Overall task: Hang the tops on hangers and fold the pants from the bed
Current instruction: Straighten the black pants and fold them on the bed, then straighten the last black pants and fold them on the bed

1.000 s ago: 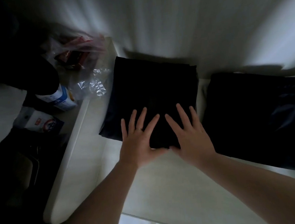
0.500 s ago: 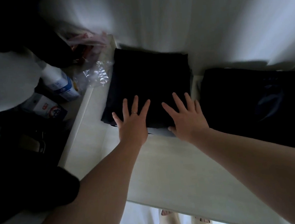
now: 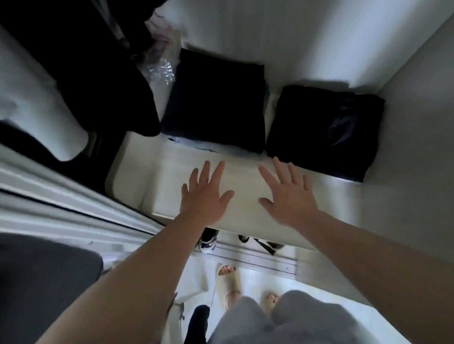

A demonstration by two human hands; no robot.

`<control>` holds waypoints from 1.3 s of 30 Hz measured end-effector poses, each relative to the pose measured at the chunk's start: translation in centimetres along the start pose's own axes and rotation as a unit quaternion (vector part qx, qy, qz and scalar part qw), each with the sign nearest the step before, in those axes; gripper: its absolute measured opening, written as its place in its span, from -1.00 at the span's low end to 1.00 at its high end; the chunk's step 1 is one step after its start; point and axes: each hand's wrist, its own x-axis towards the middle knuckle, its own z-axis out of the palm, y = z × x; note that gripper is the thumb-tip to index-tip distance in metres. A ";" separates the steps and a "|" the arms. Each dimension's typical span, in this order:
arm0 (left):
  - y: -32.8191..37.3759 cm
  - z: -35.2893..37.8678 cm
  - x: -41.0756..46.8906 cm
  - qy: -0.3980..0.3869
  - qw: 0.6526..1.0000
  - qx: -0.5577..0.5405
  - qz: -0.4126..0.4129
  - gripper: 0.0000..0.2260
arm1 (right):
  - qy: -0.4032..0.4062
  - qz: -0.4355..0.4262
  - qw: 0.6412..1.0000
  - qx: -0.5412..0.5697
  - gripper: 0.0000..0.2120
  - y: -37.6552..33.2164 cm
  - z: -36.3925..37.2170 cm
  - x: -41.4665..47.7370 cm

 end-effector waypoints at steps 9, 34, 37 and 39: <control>4.0 -1.7 -12.5 0.067 0.997 0.002 -0.033 -0.35 | 0.069 -0.065 0.991 0.093 -0.30 0.4 -2.2 -12.0; 8.4 11.1 -53.1 0.383 0.865 -0.008 -0.325 -0.46 | 0.024 -0.456 0.865 0.210 -0.35 -5.2 1.0 -37.5; 6.9 13.7 -57.3 0.392 0.817 -0.065 -0.419 -0.40 | -0.004 -0.485 0.851 0.202 -0.34 -7.1 2.6 -39.1; 5.8 15.5 -60.0 0.396 0.781 -0.083 -0.476 -0.39 | -0.045 -0.504 0.836 0.212 -0.34 -8.3 4.0 -40.3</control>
